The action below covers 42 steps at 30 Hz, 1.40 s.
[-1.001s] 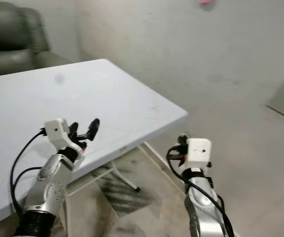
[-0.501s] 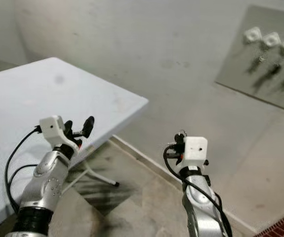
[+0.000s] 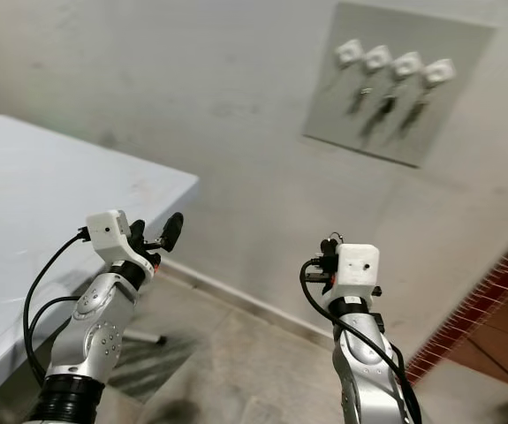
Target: Hang keys on a hook
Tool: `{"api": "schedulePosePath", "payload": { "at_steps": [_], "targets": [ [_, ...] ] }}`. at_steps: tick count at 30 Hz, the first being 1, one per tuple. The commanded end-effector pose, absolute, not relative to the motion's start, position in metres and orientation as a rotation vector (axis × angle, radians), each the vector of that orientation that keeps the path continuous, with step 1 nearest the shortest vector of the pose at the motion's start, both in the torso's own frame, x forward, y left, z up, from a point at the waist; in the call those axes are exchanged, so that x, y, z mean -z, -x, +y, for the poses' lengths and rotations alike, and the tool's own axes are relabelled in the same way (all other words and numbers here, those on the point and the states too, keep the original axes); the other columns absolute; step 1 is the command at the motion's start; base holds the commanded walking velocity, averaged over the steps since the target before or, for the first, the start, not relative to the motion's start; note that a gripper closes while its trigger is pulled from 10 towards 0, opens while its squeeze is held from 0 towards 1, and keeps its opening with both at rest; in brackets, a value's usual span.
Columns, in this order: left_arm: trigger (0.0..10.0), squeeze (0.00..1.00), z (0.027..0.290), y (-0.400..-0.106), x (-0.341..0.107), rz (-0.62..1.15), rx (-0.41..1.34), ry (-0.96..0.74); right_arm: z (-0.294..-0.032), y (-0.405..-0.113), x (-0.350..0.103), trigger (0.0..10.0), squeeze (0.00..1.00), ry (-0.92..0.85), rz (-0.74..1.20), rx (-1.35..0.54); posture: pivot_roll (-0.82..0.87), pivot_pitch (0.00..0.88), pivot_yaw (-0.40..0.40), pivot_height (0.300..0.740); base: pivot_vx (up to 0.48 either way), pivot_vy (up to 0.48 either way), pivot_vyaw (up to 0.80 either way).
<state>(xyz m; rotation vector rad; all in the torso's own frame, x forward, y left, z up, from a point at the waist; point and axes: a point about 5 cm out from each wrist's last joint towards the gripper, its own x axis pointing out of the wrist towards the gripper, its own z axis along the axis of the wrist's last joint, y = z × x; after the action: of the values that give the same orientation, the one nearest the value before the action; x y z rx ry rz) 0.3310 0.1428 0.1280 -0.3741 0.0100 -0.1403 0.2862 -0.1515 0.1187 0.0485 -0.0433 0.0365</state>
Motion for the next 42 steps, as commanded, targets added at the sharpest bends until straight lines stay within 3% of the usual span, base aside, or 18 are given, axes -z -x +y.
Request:
{"api": "schedulePosePath", "payload": {
  "at_steps": [1, 24, 42],
  "targets": [
    [10.0, 0.00, 0.1393, -0.3311, -0.1320, 0.003, 0.148, 0.374, -0.1553, -0.2868, -0.1212, 10.0, 0.00, -0.038, -0.051, -0.024, 0.04, 0.000, -0.033, 0.740, 0.000, 0.000, -0.74],
    [10.0, 0.00, 0.1355, -0.3299, -0.1316, 0.015, 0.166, 0.376, -0.1554, -0.2846, -0.1207, 10.0, 0.00, -0.034, -0.053, -0.025, 0.03, 0.000, -0.033, 0.740, 0.000, 0.000, -0.71],
    [10.0, 0.00, 0.1332, -0.3297, -0.1304, 0.022, 0.167, 0.395, -0.1526, -0.2830, -0.1217, 10.0, 0.00, -0.042, -0.069, -0.049, 0.03, 0.000, -0.038, 0.740, 0.000, 0.000, 0.00]
  ]
}}
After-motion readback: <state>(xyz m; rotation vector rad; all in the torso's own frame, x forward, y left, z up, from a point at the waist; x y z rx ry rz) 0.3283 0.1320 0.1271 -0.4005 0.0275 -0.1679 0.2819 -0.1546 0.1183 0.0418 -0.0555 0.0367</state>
